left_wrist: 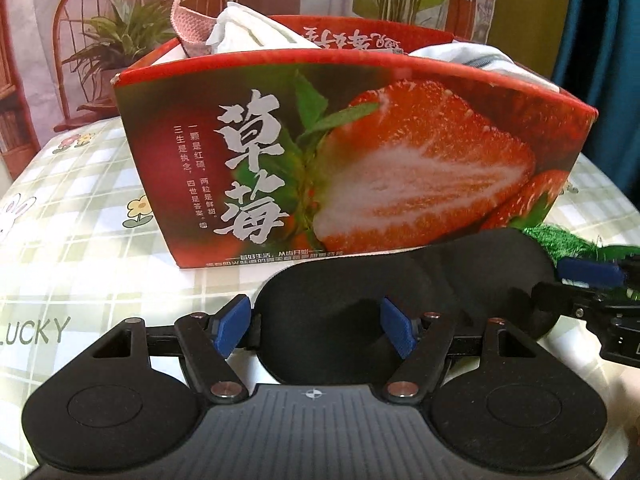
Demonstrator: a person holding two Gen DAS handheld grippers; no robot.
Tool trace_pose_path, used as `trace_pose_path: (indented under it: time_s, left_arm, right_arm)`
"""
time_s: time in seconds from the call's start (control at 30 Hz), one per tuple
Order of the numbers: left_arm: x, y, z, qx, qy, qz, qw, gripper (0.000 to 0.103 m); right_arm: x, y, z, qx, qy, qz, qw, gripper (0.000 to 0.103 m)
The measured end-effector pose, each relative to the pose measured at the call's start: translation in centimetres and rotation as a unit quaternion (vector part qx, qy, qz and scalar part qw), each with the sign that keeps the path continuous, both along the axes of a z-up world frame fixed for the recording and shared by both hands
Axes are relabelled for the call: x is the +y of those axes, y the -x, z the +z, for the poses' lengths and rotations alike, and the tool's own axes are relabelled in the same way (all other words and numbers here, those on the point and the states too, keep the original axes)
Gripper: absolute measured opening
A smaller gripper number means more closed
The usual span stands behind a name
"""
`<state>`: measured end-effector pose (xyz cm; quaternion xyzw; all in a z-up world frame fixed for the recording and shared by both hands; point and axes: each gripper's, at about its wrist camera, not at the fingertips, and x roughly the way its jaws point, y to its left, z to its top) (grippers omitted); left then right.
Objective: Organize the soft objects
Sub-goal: 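Move the left tool down to the black eye mask, then close the left tool on the black eye mask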
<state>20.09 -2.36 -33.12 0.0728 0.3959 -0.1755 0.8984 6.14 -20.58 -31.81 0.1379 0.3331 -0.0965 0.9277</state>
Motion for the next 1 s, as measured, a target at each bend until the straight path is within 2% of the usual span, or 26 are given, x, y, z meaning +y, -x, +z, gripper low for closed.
trace_pose_path:
  time_s: [0.1, 0.5, 1.0]
  left_arm:
    - [-0.1, 0.2, 0.1, 0.000, -0.002, 0.000, 1.0000, 0.075]
    - [0.0, 0.6, 0.0, 0.006, -0.010, -0.005, 0.9999, 0.075]
    - [3.5, 3.4, 0.5, 0.021, -0.013, 0.005, 0.9997, 0.075]
  right_arm:
    - [0.5, -0.8, -0.1, 0.012, 0.020, 0.002, 1.000, 0.058]
    - [0.6, -2.7, -0.9, 0.036, 0.028, 0.008, 0.999, 0.062]
    - [2.2, -0.1, -0.6, 0.022, 0.000, 0.048, 0.999, 0.061]
